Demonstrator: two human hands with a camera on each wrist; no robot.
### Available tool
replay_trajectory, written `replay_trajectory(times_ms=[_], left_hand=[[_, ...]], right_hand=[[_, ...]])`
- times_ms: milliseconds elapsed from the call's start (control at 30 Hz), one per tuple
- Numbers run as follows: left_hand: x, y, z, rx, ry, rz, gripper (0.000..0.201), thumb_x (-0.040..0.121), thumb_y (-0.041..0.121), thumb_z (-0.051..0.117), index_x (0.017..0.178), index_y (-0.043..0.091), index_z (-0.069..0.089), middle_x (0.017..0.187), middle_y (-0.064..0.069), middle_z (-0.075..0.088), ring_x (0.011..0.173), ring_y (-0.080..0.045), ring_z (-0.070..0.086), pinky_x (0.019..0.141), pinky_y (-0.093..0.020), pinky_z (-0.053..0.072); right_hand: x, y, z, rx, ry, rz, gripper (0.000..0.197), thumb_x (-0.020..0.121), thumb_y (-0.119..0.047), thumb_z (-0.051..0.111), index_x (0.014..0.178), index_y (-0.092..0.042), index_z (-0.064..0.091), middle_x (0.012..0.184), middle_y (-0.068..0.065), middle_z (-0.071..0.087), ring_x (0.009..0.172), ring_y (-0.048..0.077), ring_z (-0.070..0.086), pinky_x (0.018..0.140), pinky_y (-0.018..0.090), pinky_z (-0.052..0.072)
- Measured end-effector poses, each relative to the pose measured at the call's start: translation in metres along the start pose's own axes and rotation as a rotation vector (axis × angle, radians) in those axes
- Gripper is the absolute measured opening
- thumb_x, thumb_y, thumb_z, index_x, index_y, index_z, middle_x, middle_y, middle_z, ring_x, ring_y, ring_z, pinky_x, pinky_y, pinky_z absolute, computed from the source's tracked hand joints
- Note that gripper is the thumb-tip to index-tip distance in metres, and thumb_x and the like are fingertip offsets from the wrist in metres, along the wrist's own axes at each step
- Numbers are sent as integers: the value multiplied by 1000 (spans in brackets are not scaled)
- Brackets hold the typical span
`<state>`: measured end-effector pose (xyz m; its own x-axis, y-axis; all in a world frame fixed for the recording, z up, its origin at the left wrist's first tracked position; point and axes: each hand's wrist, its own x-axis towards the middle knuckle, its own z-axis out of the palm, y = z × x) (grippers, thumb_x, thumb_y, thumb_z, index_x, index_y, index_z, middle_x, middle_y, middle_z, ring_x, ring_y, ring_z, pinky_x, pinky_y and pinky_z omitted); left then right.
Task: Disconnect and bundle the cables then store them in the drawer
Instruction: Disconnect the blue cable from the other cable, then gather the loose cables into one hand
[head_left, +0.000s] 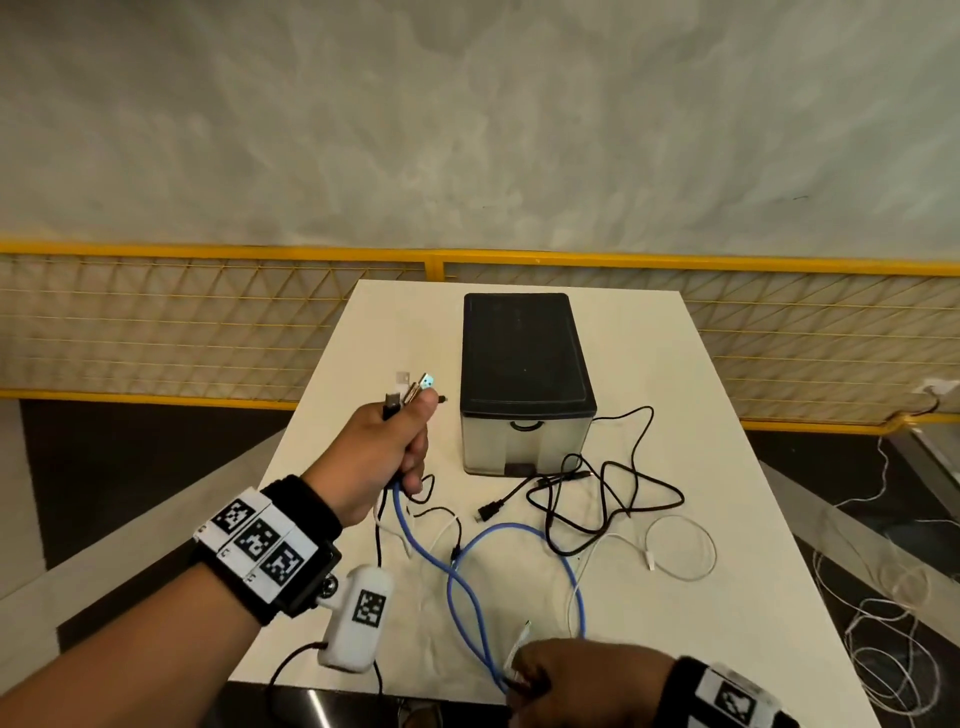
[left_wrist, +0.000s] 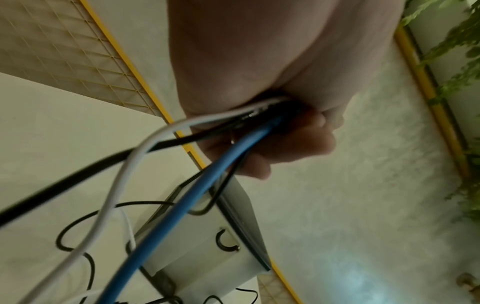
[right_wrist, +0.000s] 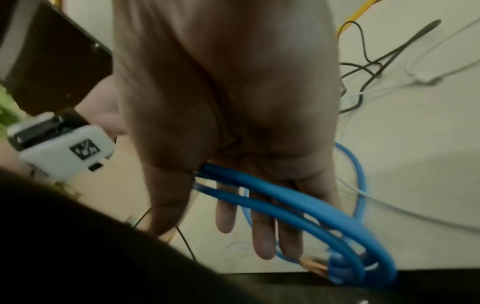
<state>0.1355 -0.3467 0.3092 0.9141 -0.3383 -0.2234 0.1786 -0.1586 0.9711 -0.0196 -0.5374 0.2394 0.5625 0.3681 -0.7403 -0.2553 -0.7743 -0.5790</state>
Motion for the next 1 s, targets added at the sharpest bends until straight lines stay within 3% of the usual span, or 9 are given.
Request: replay_trajectory(times_ms=[67,167,267,367,467,600,767,900,1000], left_hand=[[0,3,0,-14,3,10,53,98,45,46,56,13,41,49,-2,34,38,-15,34,45,-24,38],[0,2,-2,-107,3,-21,49,95,45,52,56,16,43,49,0,33,38,-12,26,42,-20,23],[0,-2,-7,-158,26,-50,39,88,40,63,61,15,50,52,-1,40,38,-9,26,40,-18,21],[-2,-2,-10,-174,19,-42,32,88,32,66,62,16,58,57,-4,46,39,-10,28,40,-18,21],[-2,-2,-10,-198,10,-47,30,86,33,66,64,14,64,57,-5,47,39,-10,28,39,-19,21],[1,-4,-8,-207,23,-70,39,92,39,59,67,10,68,54,-2,46,38,-10,27,40,-20,22],[0,-4,0,-188,-2,-94,42,96,38,55,69,8,66,53,-3,47,38,-10,30,40,-20,24],[1,-7,5,-169,-26,-120,41,96,39,55,73,7,65,54,-3,47,39,-10,30,41,-20,25],[3,-12,10,-123,-47,-178,41,97,41,54,76,7,66,56,-3,51,40,-11,35,42,-21,29]], right_hand=[[6,6,-4,-3,-95,-36,44,97,-48,48,134,-25,53,125,-13,53,122,7,50,97,12,30],[12,13,-27,395,-76,-165,53,81,-49,68,128,-27,59,127,1,66,110,10,60,89,25,45],[33,20,-61,692,388,-154,47,86,-51,63,115,-14,65,108,9,69,94,17,63,81,33,50],[70,34,-84,315,737,54,35,91,-39,63,108,-9,67,110,9,67,96,20,60,87,33,48],[104,51,-84,-71,647,214,33,89,-29,62,116,-11,62,124,10,62,113,25,56,86,27,44],[121,60,-77,-196,690,233,10,86,-18,56,95,-19,51,121,10,61,113,26,57,82,27,43],[119,64,-74,-115,636,247,39,78,-42,68,106,-21,50,114,5,61,106,25,60,80,31,47],[121,63,-68,2,697,250,47,79,-16,62,123,-14,46,113,12,65,103,30,64,80,33,51],[116,57,-77,424,767,237,42,67,1,67,107,-3,56,87,16,63,77,28,63,62,29,44]])
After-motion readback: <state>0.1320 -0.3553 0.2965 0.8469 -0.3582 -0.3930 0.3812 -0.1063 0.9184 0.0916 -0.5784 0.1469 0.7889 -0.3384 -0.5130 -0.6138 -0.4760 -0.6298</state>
